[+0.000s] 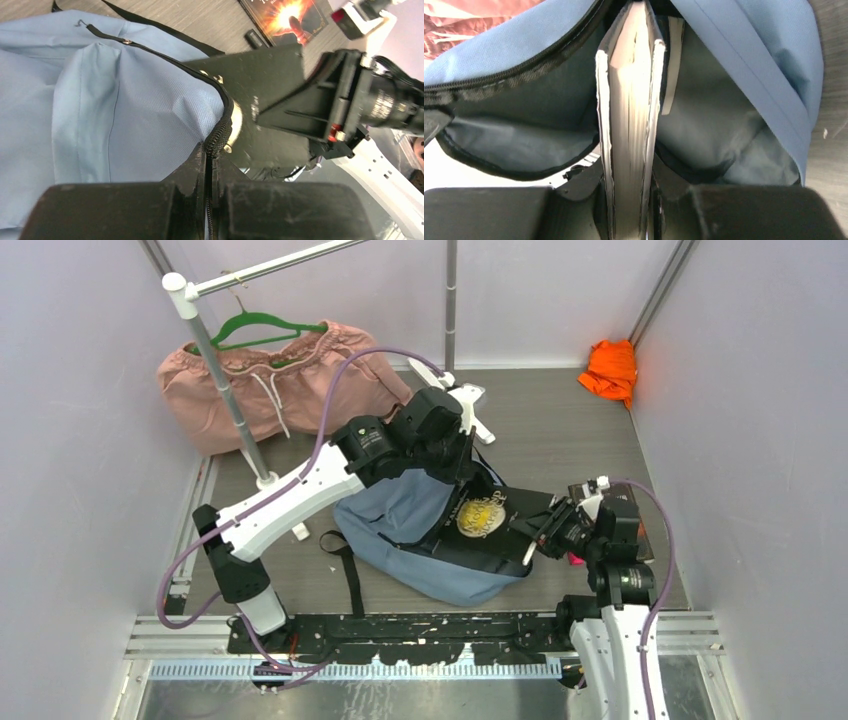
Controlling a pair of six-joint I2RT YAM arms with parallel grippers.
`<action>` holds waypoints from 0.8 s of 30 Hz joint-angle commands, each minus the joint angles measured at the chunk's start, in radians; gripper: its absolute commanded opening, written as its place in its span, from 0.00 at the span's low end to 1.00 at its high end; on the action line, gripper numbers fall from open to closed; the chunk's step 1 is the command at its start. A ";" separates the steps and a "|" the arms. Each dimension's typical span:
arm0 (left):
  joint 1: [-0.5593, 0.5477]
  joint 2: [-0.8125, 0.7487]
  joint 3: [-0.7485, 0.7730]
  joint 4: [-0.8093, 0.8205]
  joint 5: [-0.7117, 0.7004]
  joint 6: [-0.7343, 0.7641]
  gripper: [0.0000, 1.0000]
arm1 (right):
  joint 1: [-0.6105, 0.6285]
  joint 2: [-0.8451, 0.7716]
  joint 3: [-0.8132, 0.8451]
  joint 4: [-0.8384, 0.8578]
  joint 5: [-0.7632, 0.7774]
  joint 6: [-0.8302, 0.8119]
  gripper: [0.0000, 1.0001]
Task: Pack the student bag
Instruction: Place the book in the student bag.
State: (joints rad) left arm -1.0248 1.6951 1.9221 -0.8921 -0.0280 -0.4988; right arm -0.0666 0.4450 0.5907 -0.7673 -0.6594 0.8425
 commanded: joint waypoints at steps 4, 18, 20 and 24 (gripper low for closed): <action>0.004 -0.051 -0.044 0.162 0.117 -0.057 0.00 | 0.232 -0.080 -0.356 0.928 0.288 0.315 0.01; 0.019 -0.108 -0.086 0.199 0.125 -0.097 0.00 | 0.835 0.750 -0.260 1.487 0.812 0.248 0.01; 0.023 -0.121 -0.105 0.204 0.128 -0.107 0.00 | 0.887 0.803 -0.264 1.526 0.906 0.268 0.01; 0.034 -0.149 -0.153 0.224 0.128 -0.124 0.00 | 0.960 0.894 -0.257 1.589 1.021 0.302 0.01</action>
State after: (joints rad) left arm -1.0031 1.6268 1.7901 -0.7906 0.0662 -0.5861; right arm 0.8509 1.2755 0.3267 0.6533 0.0944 1.1370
